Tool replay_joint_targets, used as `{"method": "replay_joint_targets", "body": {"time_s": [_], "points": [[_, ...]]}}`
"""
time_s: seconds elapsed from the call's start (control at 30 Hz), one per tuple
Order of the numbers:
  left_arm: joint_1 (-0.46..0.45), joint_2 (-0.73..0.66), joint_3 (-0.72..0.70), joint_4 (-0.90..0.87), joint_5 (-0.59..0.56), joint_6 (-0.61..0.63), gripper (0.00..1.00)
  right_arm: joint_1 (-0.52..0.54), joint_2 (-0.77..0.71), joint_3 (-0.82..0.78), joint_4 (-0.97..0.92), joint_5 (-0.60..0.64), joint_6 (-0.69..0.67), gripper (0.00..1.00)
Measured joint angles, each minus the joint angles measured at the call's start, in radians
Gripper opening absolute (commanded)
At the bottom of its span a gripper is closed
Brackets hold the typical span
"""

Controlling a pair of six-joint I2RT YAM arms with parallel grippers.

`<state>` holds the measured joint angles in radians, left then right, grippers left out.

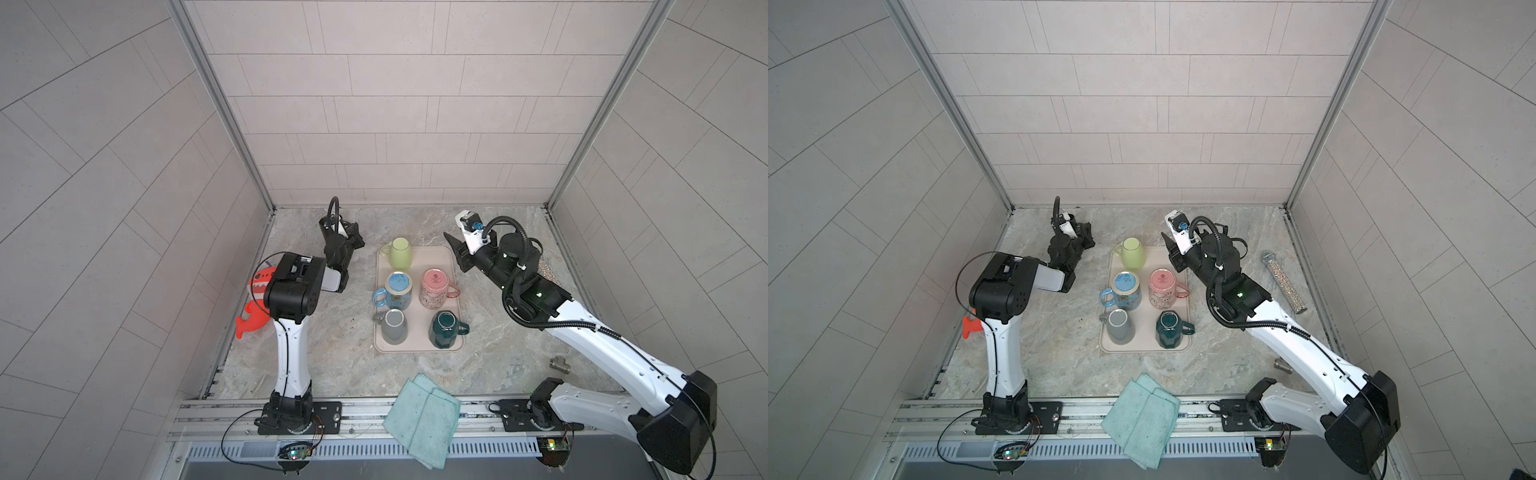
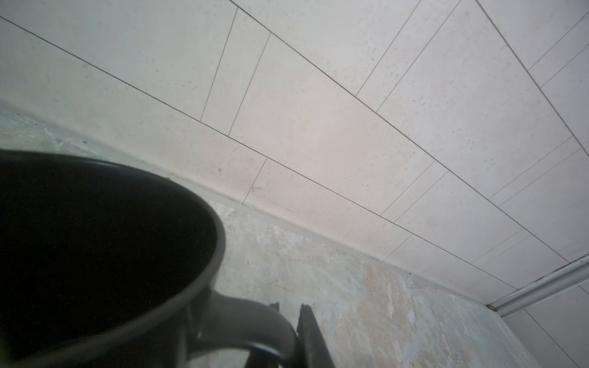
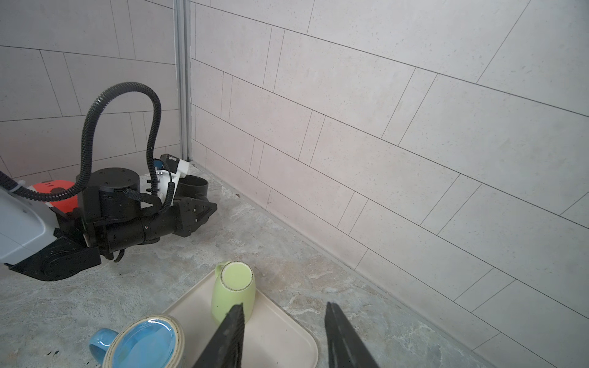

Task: Turn the mug right side up
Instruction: Place the mug at the top-left of the table.

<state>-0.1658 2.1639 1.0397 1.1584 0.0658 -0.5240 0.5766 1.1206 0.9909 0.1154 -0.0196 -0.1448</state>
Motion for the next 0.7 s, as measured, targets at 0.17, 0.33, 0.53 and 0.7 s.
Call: {"method": "replay_joint_targets", "body": {"time_s": [0.17,0.33,0.53,0.7], "points": [[-0.002,0.061,0.061,0.003,0.001,-0.002,0.02,0.000,0.003,0.000,0.000,0.006,0.000,0.42],[-0.002,0.121,0.111,0.004,0.005,-0.003,0.00,-0.001,0.015,0.006,-0.006,0.007,0.000,0.41],[-0.002,0.178,0.165,0.038,0.011,-0.010,0.00,-0.002,0.023,0.016,-0.011,0.008,-0.001,0.41],[-0.002,0.202,0.186,0.061,0.020,-0.011,0.00,-0.002,0.038,0.034,-0.013,0.010,-0.001,0.40]]}}
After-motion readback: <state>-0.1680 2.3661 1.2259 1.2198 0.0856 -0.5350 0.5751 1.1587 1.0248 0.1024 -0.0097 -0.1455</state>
